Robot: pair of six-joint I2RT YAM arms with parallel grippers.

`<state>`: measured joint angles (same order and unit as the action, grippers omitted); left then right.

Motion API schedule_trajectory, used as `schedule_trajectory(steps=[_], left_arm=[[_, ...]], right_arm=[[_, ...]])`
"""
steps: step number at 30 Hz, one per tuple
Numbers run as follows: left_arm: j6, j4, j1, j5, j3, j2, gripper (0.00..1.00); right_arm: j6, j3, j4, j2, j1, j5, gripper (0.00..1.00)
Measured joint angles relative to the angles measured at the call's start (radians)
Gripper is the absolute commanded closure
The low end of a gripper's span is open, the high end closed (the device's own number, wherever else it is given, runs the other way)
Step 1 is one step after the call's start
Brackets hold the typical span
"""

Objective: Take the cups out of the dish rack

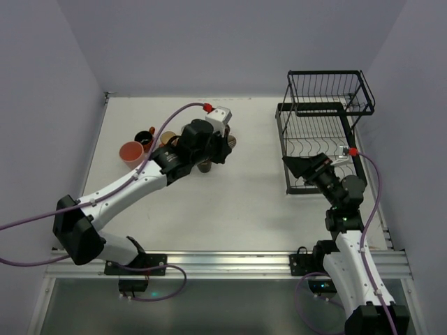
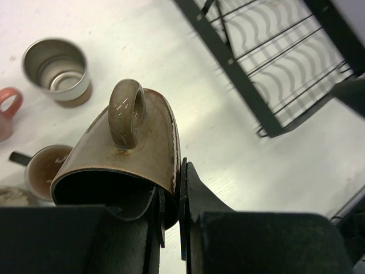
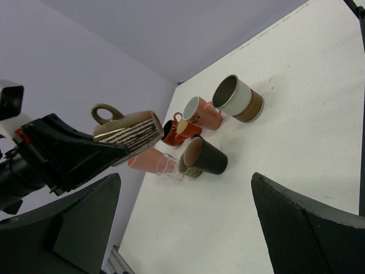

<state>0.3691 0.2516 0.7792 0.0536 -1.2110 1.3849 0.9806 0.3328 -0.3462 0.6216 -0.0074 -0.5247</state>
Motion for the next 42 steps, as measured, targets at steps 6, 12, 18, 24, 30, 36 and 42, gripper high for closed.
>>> schedule_trajectory(steps=[6, 12, 18, 24, 30, 36, 42], left_arm=[[-0.068, 0.197, 0.0, 0.05, -0.14, 0.137, 1.0], [-0.118, 0.28, 0.014, 0.051, -0.24, 0.31, 1.0], [-0.152, 0.351, 0.018, 0.065, -0.354, 0.49, 1.0], [-0.172, 0.416, 0.02, 0.076, -0.442, 0.612, 1.0], [-0.192, 0.46, 0.02, 0.082, -0.485, 0.681, 0.93], [-0.209, 0.502, 0.021, 0.089, -0.528, 0.729, 0.78], [-0.224, 0.505, 0.021, 0.105, -0.558, 0.734, 0.6]], right_arm=[[-0.02, -0.01, 0.011, -0.015, 0.0, -0.019, 0.01], [-0.043, -0.019, 0.04, -0.022, 0.0, -0.021, 0.01], [-0.069, -0.029, 0.059, -0.031, 0.002, -0.022, 0.01], [-0.084, -0.031, 0.071, -0.033, 0.024, -0.023, 0.01], [-0.091, -0.031, 0.071, -0.025, 0.024, -0.023, 0.01], [-0.092, -0.031, 0.071, -0.006, 0.025, -0.023, 0.01], [-0.092, -0.031, 0.071, -0.006, 0.026, -0.023, 0.01]])
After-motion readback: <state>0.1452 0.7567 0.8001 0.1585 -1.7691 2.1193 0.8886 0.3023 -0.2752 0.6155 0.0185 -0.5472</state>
